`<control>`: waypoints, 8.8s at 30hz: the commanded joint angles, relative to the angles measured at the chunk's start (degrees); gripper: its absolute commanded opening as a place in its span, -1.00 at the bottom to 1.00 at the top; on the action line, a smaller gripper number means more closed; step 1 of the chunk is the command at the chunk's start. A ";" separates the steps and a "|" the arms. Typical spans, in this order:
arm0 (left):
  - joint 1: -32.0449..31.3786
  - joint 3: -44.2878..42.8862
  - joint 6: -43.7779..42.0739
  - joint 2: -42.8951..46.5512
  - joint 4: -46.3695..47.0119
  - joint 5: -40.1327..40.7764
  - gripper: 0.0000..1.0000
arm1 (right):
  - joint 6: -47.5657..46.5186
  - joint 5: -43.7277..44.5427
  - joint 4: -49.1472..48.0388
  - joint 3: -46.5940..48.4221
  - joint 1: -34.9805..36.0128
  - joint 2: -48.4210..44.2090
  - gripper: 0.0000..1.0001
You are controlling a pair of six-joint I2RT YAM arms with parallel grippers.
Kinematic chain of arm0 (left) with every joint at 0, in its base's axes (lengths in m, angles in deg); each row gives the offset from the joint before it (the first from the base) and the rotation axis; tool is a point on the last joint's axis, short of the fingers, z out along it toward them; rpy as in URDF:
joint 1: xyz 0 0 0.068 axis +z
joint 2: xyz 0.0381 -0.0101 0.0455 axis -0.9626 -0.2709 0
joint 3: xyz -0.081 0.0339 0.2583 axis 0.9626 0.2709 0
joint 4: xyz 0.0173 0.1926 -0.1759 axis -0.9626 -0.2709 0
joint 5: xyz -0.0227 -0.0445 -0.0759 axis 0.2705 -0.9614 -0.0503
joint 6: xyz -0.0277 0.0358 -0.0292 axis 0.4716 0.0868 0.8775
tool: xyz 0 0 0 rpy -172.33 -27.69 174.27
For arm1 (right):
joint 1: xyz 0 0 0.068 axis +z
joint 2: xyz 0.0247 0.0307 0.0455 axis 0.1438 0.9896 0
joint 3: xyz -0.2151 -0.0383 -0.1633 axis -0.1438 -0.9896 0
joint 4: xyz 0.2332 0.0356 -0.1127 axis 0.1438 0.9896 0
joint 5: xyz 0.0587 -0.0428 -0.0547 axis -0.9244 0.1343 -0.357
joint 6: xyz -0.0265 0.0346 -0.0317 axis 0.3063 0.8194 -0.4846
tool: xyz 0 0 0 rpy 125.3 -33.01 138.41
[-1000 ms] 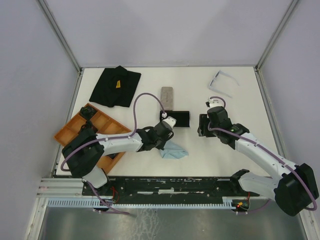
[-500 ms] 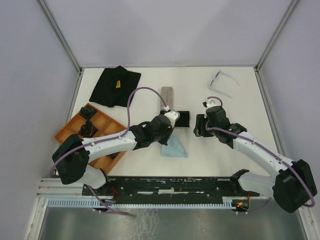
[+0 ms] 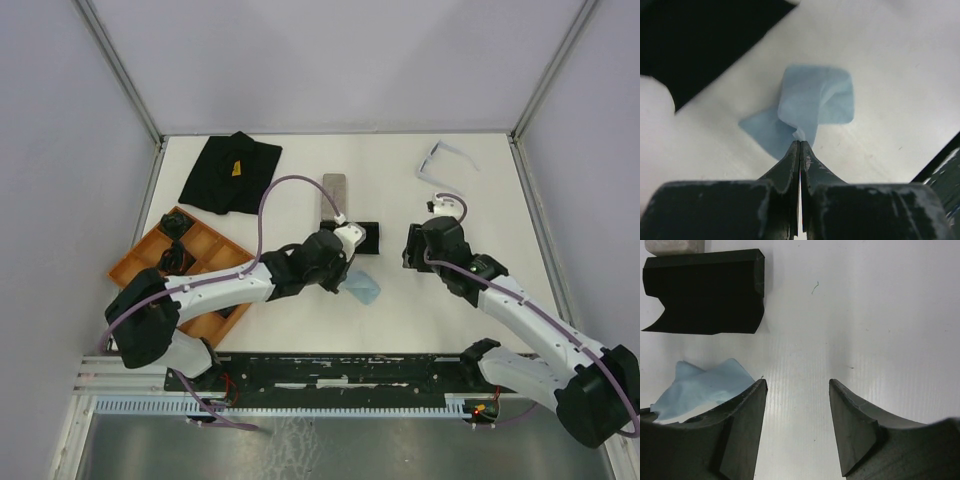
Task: Organize the sunglasses
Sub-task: Fold the glasses cleaning cloth at the center of the board.
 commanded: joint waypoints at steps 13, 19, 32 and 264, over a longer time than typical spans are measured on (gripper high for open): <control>0.60 18.68 9.38 5.99 7.06 1.75 -0.94 | -6.54 -19.16 -6.17 1.38 -0.07 8.50 0.25; 0.72 21.12 12.11 8.09 6.33 7.70 -0.94 | -7.78 -32.04 -11.49 1.87 0.33 13.76 0.11; 0.97 21.99 12.63 7.79 8.05 7.38 -0.94 | -8.07 -22.60 -5.25 13.62 10.63 31.27 -0.07; 4.19 37.65 11.79 5.43 52.91 6.99 -0.08 | 2.53 1.17 -13.54 -11.37 13.22 1.04 -0.17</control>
